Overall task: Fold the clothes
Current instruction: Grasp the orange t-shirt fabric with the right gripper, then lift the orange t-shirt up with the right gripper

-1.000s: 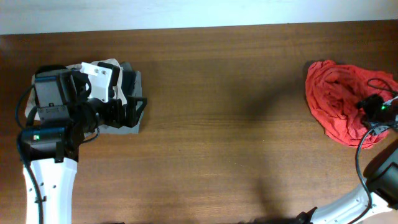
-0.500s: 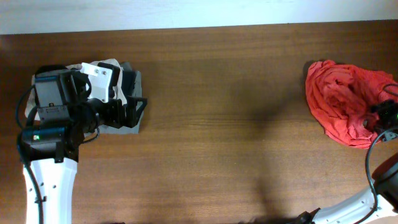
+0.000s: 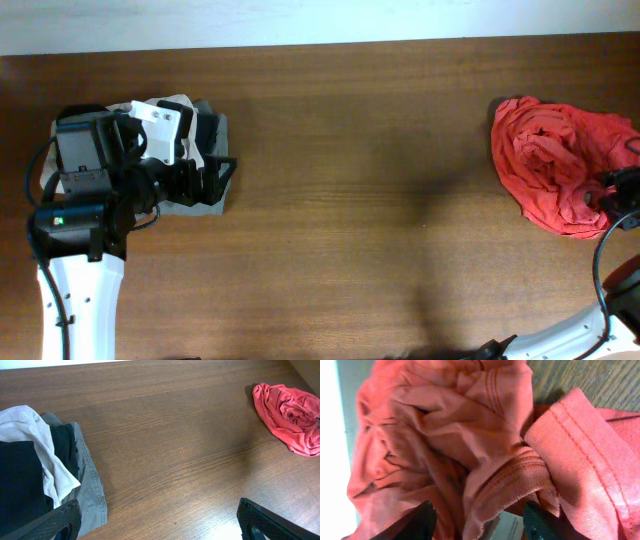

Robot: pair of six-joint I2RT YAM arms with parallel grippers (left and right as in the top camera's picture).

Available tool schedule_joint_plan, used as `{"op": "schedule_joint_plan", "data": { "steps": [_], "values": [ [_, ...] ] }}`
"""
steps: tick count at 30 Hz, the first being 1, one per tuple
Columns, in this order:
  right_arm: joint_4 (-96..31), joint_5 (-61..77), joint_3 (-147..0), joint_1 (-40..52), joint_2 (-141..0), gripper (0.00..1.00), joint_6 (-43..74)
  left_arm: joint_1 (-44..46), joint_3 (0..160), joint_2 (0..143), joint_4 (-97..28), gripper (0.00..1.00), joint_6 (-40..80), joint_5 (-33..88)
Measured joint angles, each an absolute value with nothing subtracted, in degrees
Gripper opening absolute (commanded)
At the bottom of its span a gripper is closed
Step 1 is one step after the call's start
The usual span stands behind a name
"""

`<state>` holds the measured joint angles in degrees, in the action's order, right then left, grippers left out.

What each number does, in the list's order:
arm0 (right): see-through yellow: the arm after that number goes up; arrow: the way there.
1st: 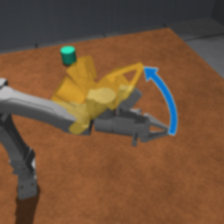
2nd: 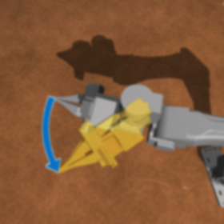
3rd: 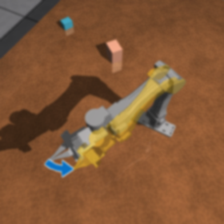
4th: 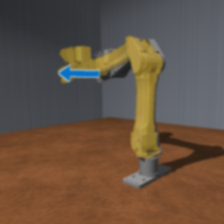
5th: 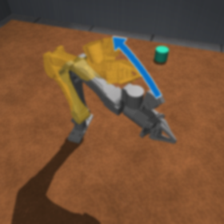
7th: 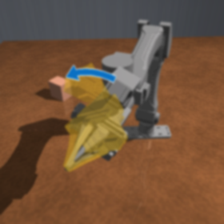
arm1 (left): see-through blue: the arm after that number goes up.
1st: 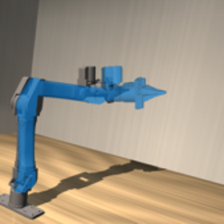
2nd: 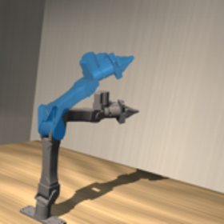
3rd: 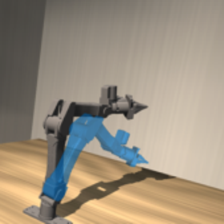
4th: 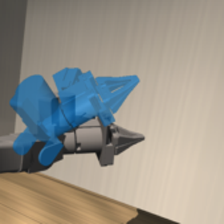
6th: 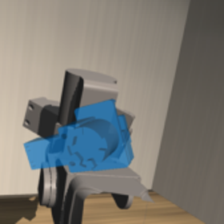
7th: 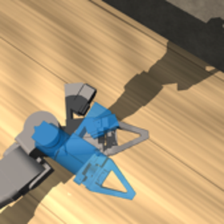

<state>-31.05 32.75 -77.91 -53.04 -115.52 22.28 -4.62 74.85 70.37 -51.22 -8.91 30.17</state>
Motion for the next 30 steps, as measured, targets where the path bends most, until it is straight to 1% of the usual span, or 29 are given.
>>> {"op": "schedule_joint_plan", "data": {
  "steps": [2,7,9,10,16,19,22,27,30],
  "values": [
    [-31.1,30.5,-77.6,-51.8,-115.5,0.45,22.5,-4.6,74.8,70.4,-51.2,0.99,-8.9,30.2],
    [-31.3,24.3,-76.9,-48.3,-115.5,0.13,22.9,-4.6,74.8,70.4,-51.3,0.99,-8.9,30.2],
    [-31.3,23.1,-76.9,-47.7,-115.5,0.05,22.9,-4.6,74.8,70.4,-51.3,0.99,-8.9,30.2],
    [-31.4,22.9,-76.9,-47.6,-115.5,0.04,22.9,-4.6,74.8,70.4,-51.4,0.99,-8.9,30.2],
    [-34.7,26.7,-78.9,-47.9,-113.6,0.04,23.0,-4.6,74.8,70.4,-51.4,0.99,-8.9,30.2],
    [-37.8,29.6,-82.4,-47.7,-108.9,0.04,23.1,-4.6,74.8,70.4,-51.4,0.99,-8.9,30.2],
    [-41.7,32.2,-89.2,-46.7,-101.2,0.04,23.4,-4.6,74.8,70.4,-51.2,0.99,-8.9,30.2],
    [-45.9,34.3,-102.5,-41.0,-88.4,0.04,22.2,-4.6,74.8,70.4,-50.7,0.99,-8.9,30.2],
    [-46.7,35.8,-109.9,-35.3,-82.7,0.04,16.7,-4.6,74.8,70.4,-50.7,0.99,-8.9,30.2]
  ]
}}
